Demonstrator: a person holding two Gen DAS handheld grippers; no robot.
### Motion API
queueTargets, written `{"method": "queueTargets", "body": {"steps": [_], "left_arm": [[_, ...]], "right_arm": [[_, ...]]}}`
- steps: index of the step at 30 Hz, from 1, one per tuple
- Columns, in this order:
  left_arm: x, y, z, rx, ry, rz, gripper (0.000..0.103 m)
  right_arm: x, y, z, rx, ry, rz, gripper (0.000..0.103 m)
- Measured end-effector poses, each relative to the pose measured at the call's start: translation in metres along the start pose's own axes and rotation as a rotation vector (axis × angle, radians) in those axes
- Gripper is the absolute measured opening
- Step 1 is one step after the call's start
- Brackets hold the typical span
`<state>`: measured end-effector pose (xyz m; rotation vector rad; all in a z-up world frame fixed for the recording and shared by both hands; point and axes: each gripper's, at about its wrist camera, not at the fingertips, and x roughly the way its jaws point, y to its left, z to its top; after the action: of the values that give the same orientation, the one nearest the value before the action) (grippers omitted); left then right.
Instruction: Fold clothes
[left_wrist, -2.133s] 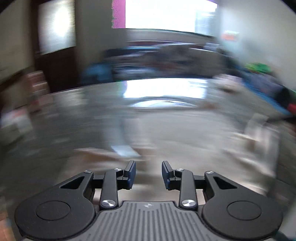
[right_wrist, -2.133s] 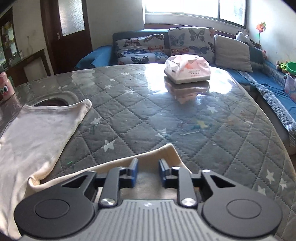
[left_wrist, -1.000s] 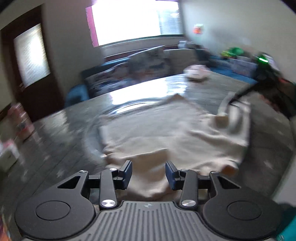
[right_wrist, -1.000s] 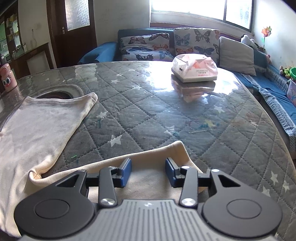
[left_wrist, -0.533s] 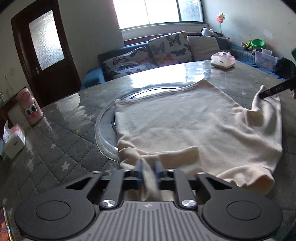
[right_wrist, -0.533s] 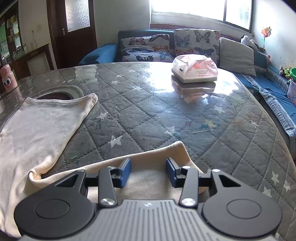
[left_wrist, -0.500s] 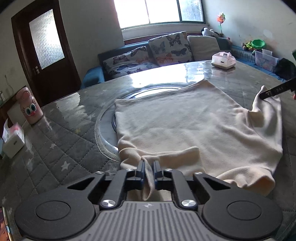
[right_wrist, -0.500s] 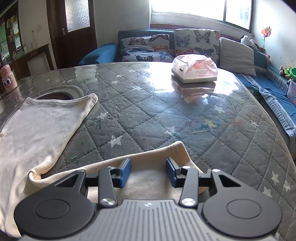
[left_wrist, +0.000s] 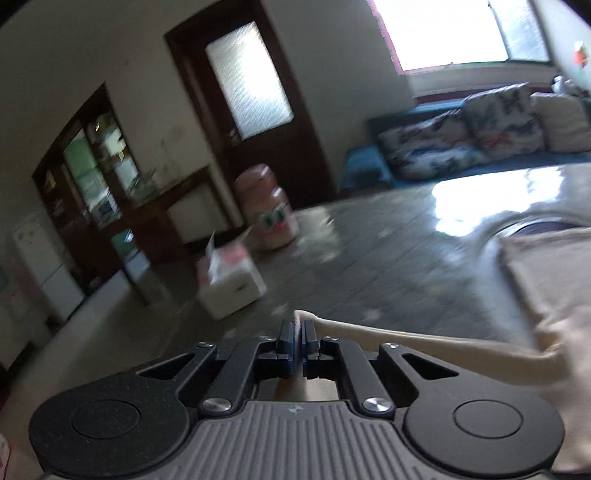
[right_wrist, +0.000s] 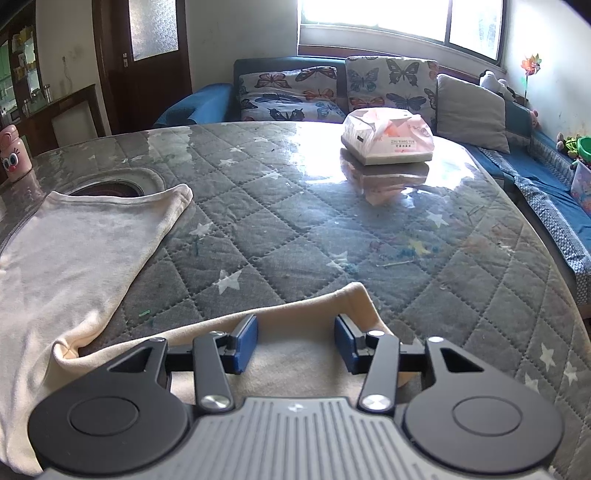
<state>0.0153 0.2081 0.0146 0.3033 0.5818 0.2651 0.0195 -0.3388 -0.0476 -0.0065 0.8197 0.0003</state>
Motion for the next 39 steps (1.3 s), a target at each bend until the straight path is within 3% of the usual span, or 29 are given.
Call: {"method": "queueTargets", "body": {"steps": [8, 12, 14, 18, 21, 26, 30, 33, 36, 39], "left_arm": [[0.058, -0.016, -0.04, 0.102, 0.177, 0.07, 0.005], [0.066, -0.019, -0.043, 0.108, 0.187, 0.107, 0.016], [0.063, -0.014, -0.039, 0.092, 0.177, 0.121, 0.037], [0.04, -0.012, -0.027, 0.103, 0.119, 0.119, 0.037], [0.008, -0.028, -0.023, 0.126, 0.055, 0.036, 0.037], [-0.049, -0.083, -0.032, 0.19, 0.0, -0.243, 0.037], [-0.085, -0.128, -0.04, 0.257, -0.047, -0.424, 0.037], [-0.102, -0.158, -0.047, 0.363, -0.113, -0.508, 0.036], [-0.107, -0.174, -0.055, 0.41, -0.114, -0.568, 0.033], [-0.112, -0.181, -0.064, 0.44, -0.107, -0.617, 0.031]], "right_arm": [[0.001, -0.005, 0.001, -0.007, 0.009, -0.017, 0.052], [0.001, -0.006, 0.005, -0.004, 0.016, -0.026, 0.052], [0.0, -0.007, 0.006, -0.003, 0.017, -0.033, 0.051], [-0.022, 0.0, 0.009, -0.035, -0.035, -0.021, 0.051], [-0.041, 0.018, 0.009, -0.099, -0.051, 0.048, 0.051], [-0.066, 0.078, 0.002, -0.303, -0.046, 0.219, 0.051], [-0.083, 0.135, -0.014, -0.467, -0.049, 0.374, 0.049], [-0.088, 0.172, -0.028, -0.589, -0.039, 0.461, 0.048], [-0.084, 0.195, -0.043, -0.685, -0.028, 0.49, 0.044], [-0.087, 0.192, -0.049, -0.686, 0.001, 0.513, 0.041]]}}
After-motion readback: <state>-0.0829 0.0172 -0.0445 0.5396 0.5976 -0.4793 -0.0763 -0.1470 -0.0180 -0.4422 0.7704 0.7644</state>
